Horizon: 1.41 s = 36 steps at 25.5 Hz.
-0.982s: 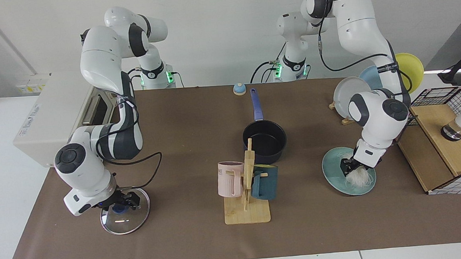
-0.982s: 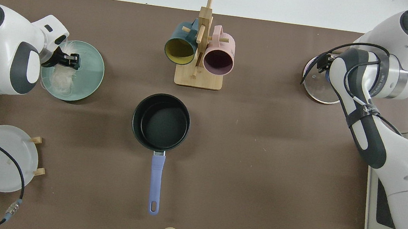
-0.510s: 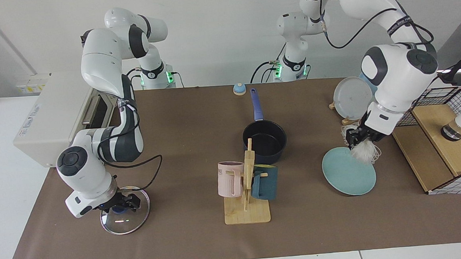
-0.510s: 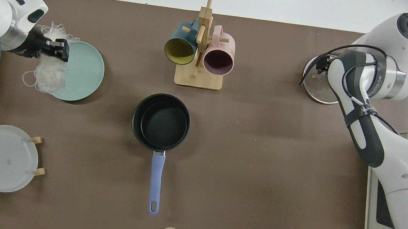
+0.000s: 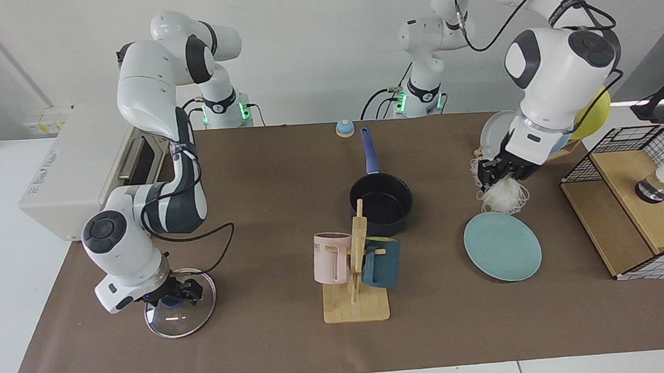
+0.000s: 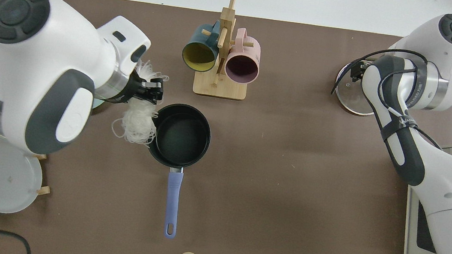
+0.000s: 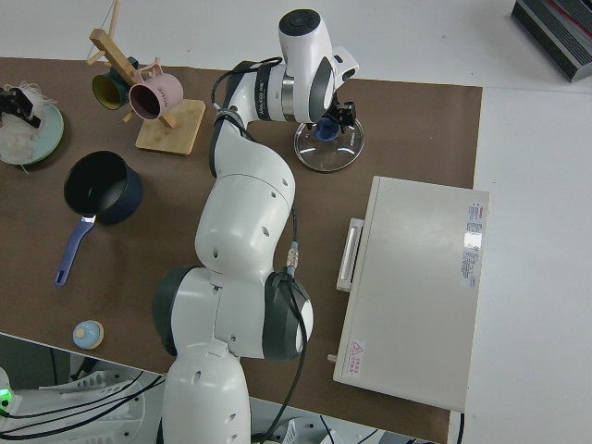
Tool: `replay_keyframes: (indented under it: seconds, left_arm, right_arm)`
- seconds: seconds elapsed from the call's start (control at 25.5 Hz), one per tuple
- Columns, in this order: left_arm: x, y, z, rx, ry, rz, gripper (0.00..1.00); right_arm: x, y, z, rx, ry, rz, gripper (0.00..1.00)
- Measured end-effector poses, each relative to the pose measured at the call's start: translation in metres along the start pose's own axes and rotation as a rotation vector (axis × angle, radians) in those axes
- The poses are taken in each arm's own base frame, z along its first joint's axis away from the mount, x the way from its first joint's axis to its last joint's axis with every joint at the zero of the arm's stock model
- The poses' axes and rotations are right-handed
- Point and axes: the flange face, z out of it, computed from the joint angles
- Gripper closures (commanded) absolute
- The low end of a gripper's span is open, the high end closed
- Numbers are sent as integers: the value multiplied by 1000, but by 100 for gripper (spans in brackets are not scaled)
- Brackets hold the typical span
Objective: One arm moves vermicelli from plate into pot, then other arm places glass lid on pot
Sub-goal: 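Carry the vermicelli over the saucepan and release it with the left gripper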
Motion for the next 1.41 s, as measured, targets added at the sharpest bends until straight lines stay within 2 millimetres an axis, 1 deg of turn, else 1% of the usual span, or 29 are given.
replay_keyframes:
  seconds: [0.08, 0.12, 0.16, 0.2, 0.27, 0.31, 0.55, 0.67, 0.75, 0.86, 0.9, 0.94, 0.98, 1.02, 1.06, 1.26, 1.33, 1.41]
  left_arm:
    - [-11, 18, 23, -20, 10, -2, 100]
    - [-16, 24, 35, -27, 13, -4, 100]
    - [-21, 29, 47, -30, 14, -4, 100]
    - [-26, 33, 58, -30, 13, -4, 100]
    - [-32, 35, 77, -28, 9, -2, 100]
    - [-34, 34, 83, -27, 7, -2, 100]
    - [-38, 23, 110, -15, -8, -14, 100]
    - [-41, 22, 131, -23, -3, -13, 100]
    - [-42, 22, 143, -26, -6, -14, 94]
    - [-42, 20, 156, -28, -12, -16, 88]
    - [-41, 20, 159, -29, -13, -17, 83]
    - [-41, 19, 163, -30, -14, -19, 74]
    - [-41, 19, 167, -33, -13, -20, 55]
    - [-40, 18, 169, -35, -12, -21, 32]
    - [-40, 18, 171, -36, -13, -22, 0]
    - [-39, 18, 176, -38, -14, -22, 0]
    - [-37, 18, 174, -41, -9, -22, 0]
    - [-35, 18, 167, -44, 0, -24, 0]
  right_arm:
    - [0, 0, 0, 0, 0, 0, 65]
    - [0, 1, 0, 0, 1, 1, 75]
    - [0, 1, -1, -1, 1, 1, 88]
    - [0, 2, -1, -2, 2, 2, 99]
    - [0, 2, -2, -2, 3, 2, 100]
    - [0, 2, -2, -2, 3, 2, 100]
    - [1, 1, -9, -2, 13, 0, 100]
    - [1, 3, -21, -2, 28, 0, 100]
    - [1, 3, -32, -1, 42, -3, 100]
    - [0, 1, -55, 1, 66, -8, 100]
    - [-2, 1, -64, 2, 72, -9, 100]
    - [-4, 0, -73, 2, 73, -10, 100]
    - [-9, 0, -85, 4, 70, -12, 100]
    - [-13, -1, -93, 4, 69, -12, 100]
    - [-17, -1, -102, 5, 68, -14, 100]
    - [-44, -7, -146, 11, 76, -32, 100]
    - [-58, -11, -165, 13, 76, -40, 100]
    - [-73, -14, -184, 14, 73, -47, 100]
